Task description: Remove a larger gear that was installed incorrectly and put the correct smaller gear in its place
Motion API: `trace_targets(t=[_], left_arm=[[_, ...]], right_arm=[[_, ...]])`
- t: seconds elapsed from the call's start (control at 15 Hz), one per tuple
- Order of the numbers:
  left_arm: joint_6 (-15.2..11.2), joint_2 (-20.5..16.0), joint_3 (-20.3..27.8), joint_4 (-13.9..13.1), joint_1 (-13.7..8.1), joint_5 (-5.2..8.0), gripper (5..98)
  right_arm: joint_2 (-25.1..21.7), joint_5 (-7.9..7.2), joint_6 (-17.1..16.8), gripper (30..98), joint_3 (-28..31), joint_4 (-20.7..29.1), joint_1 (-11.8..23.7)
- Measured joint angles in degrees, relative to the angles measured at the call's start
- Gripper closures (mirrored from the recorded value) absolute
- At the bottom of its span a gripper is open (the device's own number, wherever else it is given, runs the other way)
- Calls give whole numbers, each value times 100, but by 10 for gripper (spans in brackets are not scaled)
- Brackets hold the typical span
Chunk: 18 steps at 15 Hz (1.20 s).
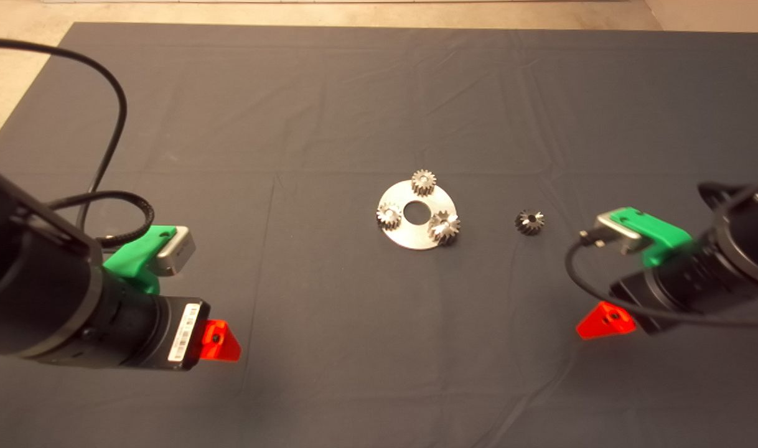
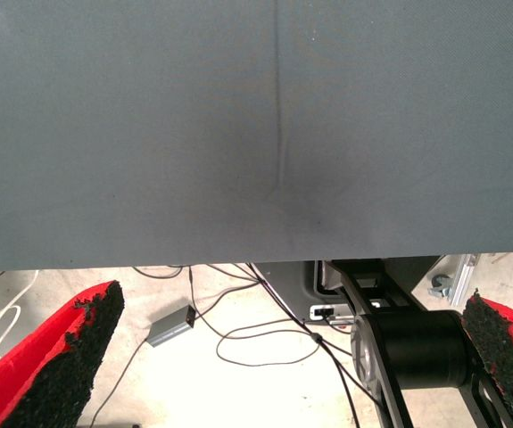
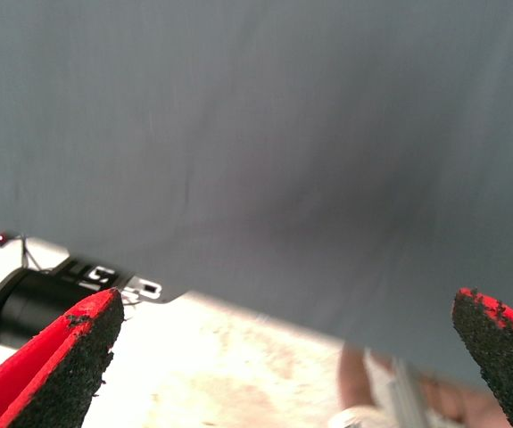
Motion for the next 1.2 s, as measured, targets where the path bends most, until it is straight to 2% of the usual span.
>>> trace_targets(t=[0.2, 0.4, 0.53, 0.67, 0.93, 1.0, 1.2], left_arm=[[-4, -2, 7, -4, 0, 0, 54], [-4, -5, 7, -4, 0, 0, 54], [-6, -22, 8, -6, -2, 4, 54], [-6, -20, 8, -9, 0, 0, 54], [-4, -35, 9, -11, 0, 2, 54], [-4, -35, 7, -9, -1, 1, 54], [-4, -38, 8, -9, -2, 2, 54]], right_arm=[[622, 0, -1010, 308, -1142, 0, -159], [1202, 22, -1361, 308, -1573, 1, -319], [1425, 24, -1585, 308, -1755, 0, -377], [1626, 17, -1983, 308, -1999, -5, -410], [1973, 24, -3203, 308, -2747, -35, -533], [2062, 20, -3420, 308, -2932, -55, -568], [2255, 20, -3682, 308, -3221, -233, -681]])
